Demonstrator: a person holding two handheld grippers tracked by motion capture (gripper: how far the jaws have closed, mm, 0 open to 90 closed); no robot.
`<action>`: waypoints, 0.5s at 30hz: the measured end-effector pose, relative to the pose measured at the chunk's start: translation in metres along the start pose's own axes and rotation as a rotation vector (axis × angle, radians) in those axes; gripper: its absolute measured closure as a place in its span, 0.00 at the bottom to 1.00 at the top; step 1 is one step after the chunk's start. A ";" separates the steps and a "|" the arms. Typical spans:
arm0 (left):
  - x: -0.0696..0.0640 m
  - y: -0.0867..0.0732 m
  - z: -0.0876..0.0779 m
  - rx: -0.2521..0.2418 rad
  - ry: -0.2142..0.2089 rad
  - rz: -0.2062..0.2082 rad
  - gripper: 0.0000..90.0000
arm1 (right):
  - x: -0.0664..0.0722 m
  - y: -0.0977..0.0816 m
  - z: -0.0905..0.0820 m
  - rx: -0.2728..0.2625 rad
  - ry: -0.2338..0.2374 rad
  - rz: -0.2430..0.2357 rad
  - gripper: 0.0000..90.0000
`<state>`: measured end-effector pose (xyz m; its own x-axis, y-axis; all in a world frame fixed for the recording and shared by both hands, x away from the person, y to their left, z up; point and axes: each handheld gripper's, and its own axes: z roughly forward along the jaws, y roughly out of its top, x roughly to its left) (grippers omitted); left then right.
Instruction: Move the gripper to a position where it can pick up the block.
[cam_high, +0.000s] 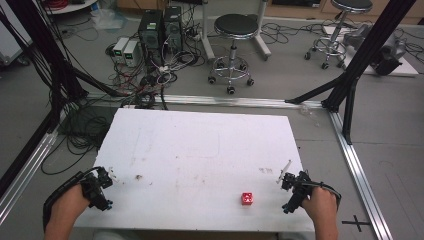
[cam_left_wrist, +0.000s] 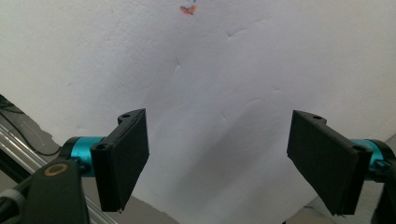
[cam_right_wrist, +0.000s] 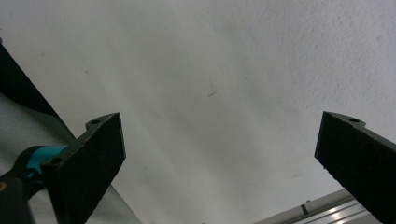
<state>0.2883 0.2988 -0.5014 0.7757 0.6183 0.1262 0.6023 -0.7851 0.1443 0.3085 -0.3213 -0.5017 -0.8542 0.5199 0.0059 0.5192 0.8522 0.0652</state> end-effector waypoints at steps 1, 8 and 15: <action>0.000 0.000 -0.001 0.006 0.000 0.005 0.23 | 0.000 0.000 0.000 -0.002 0.001 0.005 0.01; -0.001 0.001 -0.002 -0.001 0.006 -0.002 0.23 | 0.001 0.000 -0.001 -0.004 -0.002 0.006 0.01; -0.001 0.001 -0.001 0.003 -0.001 -0.001 0.23 | 0.000 0.000 -0.001 -0.003 -0.003 0.001 0.01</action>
<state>0.2879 0.2974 -0.5003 0.7752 0.6191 0.1254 0.6036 -0.7845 0.1419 0.3082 -0.3213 -0.5007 -0.8533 0.5214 0.0027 0.5203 0.8512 0.0682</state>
